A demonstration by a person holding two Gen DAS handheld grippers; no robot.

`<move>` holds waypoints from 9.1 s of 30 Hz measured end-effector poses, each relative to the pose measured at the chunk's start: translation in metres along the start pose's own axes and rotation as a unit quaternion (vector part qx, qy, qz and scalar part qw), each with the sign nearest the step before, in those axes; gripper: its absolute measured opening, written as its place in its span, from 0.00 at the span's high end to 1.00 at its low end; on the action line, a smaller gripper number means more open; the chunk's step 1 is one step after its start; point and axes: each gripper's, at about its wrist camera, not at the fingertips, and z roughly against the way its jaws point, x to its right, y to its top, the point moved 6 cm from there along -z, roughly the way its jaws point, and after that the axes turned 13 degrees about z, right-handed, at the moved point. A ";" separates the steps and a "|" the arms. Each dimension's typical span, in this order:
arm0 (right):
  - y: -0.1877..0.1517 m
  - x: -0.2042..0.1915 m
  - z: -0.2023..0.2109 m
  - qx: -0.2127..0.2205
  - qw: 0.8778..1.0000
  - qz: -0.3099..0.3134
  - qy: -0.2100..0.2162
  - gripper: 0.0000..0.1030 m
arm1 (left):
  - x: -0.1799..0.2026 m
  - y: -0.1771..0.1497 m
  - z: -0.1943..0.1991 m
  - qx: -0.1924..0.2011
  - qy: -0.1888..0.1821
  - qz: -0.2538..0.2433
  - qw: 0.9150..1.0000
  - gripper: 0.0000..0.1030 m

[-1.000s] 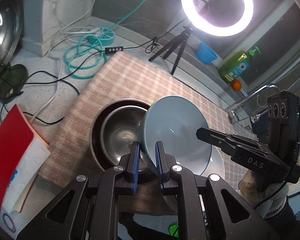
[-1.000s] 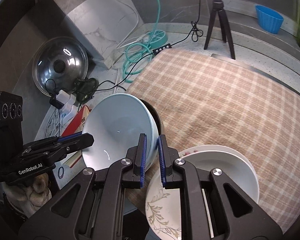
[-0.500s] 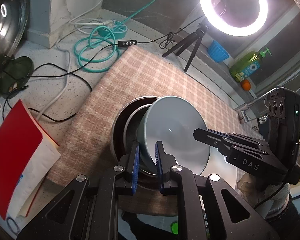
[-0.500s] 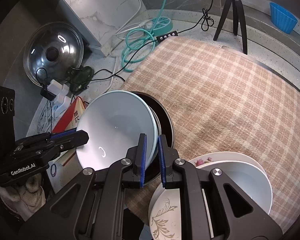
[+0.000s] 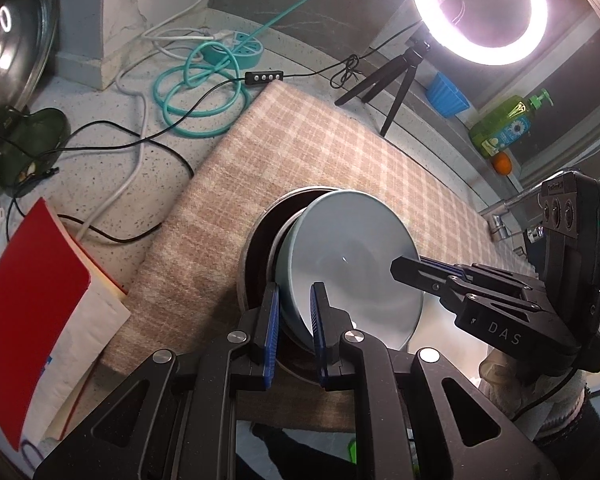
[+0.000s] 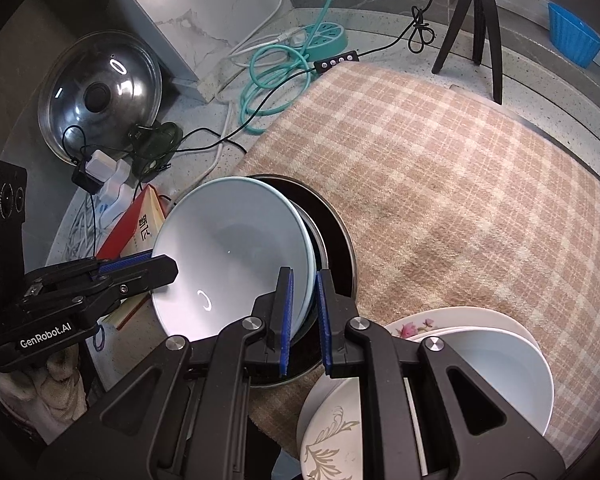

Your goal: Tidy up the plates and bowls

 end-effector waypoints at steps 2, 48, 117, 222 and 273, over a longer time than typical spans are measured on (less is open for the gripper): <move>0.000 0.000 -0.001 -0.002 1.000 -0.001 0.000 0.88 | 0.000 0.000 -0.001 -0.002 0.002 0.000 1.000 0.87; -0.021 0.061 0.038 0.062 0.993 -0.099 0.009 0.19 | -0.048 0.007 0.017 0.037 0.019 0.061 0.997 0.50; -0.023 0.027 0.032 0.040 0.996 -0.079 0.016 0.87 | 0.003 0.001 0.013 0.032 -0.019 -0.002 0.999 0.92; -0.187 0.068 0.218 0.153 0.976 -0.072 -0.140 0.13 | 0.144 -0.121 0.061 0.108 -0.003 -0.158 0.982 0.34; -0.183 0.051 0.227 0.177 0.971 -0.064 -0.147 0.05 | 0.152 -0.128 0.073 0.134 -0.005 -0.168 0.977 0.29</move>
